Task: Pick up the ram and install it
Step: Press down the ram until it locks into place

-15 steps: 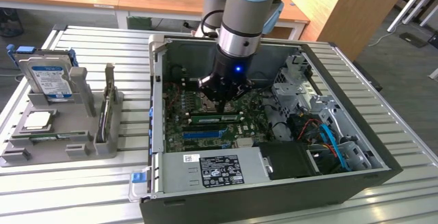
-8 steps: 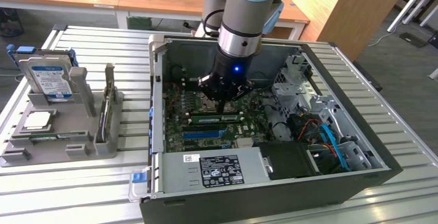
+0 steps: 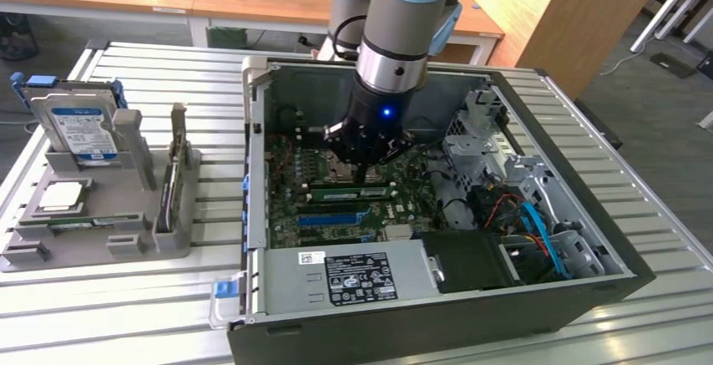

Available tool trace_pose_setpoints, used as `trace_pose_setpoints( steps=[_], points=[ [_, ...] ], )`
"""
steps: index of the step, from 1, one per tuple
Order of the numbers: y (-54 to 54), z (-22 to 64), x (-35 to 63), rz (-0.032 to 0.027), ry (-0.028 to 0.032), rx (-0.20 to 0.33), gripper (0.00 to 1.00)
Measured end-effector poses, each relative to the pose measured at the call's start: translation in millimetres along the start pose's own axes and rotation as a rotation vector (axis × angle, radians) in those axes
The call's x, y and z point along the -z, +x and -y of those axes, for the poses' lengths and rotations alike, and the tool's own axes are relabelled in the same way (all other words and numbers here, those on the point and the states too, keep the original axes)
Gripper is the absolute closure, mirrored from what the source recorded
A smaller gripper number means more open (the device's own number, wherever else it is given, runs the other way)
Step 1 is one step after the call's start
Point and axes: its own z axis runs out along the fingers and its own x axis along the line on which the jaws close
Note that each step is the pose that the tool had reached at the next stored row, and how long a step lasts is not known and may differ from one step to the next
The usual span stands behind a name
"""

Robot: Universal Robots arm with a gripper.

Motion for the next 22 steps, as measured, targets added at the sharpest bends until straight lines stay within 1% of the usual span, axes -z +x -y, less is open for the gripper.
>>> trace_pose_setpoints(
  steps=[6, 11, 13, 19, 22],
  points=[
    [-6.0, -0.3, 0.1, 0.0003, -0.0001, -0.002, 0.90],
    [-6.2, -0.4, 0.3, 0.0003, -0.0003, -0.003, 0.90],
    [-6.2, -0.4, 1.1, 0.0002, -0.0012, -0.003, 0.90],
    [-6.1, -0.2, 4.5, -0.0003, -0.0013, -0.003, 0.90],
    [-6.1, -0.2, 4.6, -0.0002, -0.0014, -0.003, 0.90]
  ],
)
